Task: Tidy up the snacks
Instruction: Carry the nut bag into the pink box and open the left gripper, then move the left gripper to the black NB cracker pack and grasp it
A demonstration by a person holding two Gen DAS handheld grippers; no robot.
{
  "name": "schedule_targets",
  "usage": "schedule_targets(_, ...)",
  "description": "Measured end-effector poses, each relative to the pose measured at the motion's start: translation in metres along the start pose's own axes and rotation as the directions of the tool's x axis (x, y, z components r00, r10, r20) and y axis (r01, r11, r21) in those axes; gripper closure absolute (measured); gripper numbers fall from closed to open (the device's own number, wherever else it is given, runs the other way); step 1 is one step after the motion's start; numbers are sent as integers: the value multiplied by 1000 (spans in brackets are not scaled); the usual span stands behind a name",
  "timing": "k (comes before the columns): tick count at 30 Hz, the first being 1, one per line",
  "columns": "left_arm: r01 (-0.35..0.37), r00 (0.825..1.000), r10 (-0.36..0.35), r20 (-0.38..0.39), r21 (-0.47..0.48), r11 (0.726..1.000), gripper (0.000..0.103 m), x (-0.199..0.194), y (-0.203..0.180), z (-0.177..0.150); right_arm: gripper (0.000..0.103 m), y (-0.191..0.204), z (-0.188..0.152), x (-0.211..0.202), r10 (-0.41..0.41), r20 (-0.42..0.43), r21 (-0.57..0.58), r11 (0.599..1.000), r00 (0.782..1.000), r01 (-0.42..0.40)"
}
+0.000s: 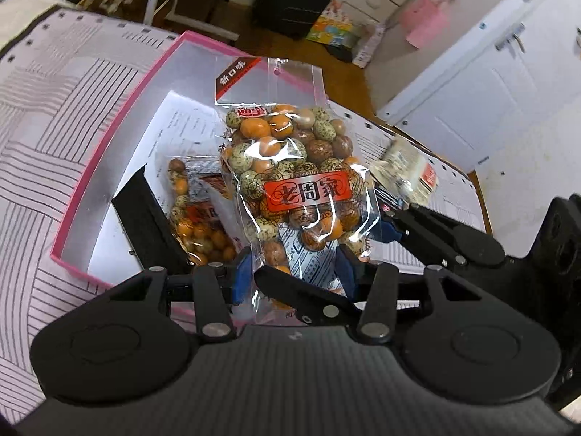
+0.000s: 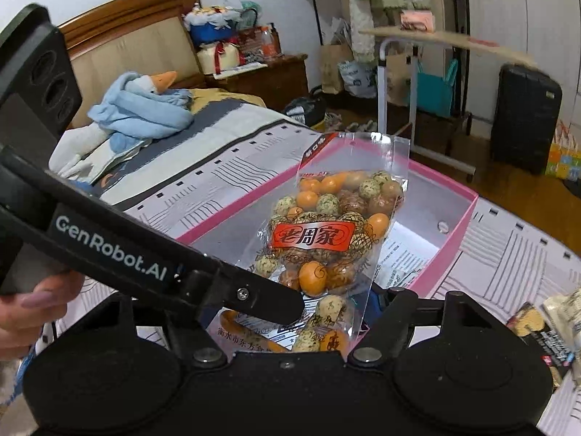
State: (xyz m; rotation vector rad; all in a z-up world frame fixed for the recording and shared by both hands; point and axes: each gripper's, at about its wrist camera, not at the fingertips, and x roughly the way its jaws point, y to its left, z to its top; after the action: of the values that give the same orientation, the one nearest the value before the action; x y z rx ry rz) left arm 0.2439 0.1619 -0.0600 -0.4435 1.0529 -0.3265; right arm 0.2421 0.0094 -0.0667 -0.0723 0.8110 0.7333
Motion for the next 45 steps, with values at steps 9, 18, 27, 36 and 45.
schedule_targets(9, -56, 998, 56, -7, -54, 997, 54, 39, 21, 20, 25, -17, 2, 39, -16, -4, 84, 996, 1000, 17)
schedule_targets(18, -137, 990, 137, 43, 9, 990, 43, 27, -5, 12, 19, -10, -5, 1, -62, 74, -3, 998, 995, 63)
schedule_targets(27, -177, 979, 159, 129, 144, 974, 43, -24, -53, 0, 19, -31, -35, -96, -96, 121, -46, 994, 988, 103)
schedule_targets(36, -108, 987, 79, 137, 221, 969, 43, -29, -104, -16, 19, -73, -69, -163, -191, 149, 29, 981, 970, 189)
schedule_targets(45, -34, 998, 15, 61, 305, 952, 43, 36, -159, -20, 19, -118, -103, -163, -265, 77, 73, 963, 961, 259)
